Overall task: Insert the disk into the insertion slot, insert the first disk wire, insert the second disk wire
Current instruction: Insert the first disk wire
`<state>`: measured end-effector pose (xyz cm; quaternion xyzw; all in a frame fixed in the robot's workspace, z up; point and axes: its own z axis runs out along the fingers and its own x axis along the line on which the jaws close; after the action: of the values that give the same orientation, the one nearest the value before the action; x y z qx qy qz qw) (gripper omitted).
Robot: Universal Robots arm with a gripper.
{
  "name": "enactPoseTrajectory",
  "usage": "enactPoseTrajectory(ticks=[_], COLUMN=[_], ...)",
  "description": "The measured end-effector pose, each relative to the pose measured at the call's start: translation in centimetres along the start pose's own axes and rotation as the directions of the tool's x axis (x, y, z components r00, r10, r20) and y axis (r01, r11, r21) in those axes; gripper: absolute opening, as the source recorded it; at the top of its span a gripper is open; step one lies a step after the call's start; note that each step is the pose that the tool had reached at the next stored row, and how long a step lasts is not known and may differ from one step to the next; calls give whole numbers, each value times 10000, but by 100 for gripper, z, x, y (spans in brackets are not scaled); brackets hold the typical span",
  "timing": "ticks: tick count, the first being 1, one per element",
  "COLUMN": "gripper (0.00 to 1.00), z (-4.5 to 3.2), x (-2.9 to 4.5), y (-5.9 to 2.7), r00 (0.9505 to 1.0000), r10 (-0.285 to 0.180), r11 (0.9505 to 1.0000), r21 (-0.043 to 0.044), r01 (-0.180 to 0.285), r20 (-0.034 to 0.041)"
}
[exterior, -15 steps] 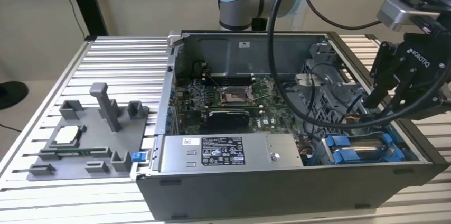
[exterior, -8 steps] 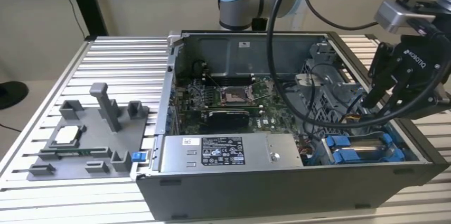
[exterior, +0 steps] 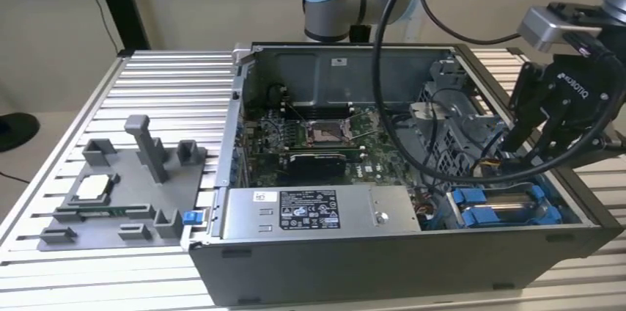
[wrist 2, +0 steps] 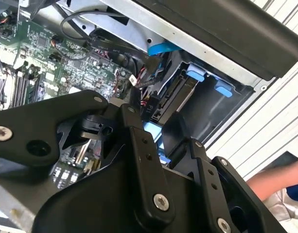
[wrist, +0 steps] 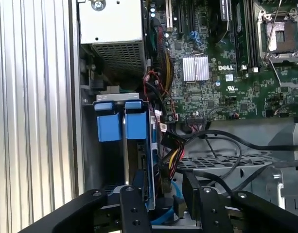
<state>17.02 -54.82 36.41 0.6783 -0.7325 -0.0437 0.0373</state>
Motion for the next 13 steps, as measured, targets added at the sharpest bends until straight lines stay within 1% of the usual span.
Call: enactPoseTrajectory(ticks=[4, 13], gripper=[100, 100], z=[5, 21], x=[-4, -17], y=[0, 13], r00=[9999, 9997], r10=[-151, -231], r11=[9999, 9997], r21=[-2, -3], r01=[151, 231], r20=[-14, -24])
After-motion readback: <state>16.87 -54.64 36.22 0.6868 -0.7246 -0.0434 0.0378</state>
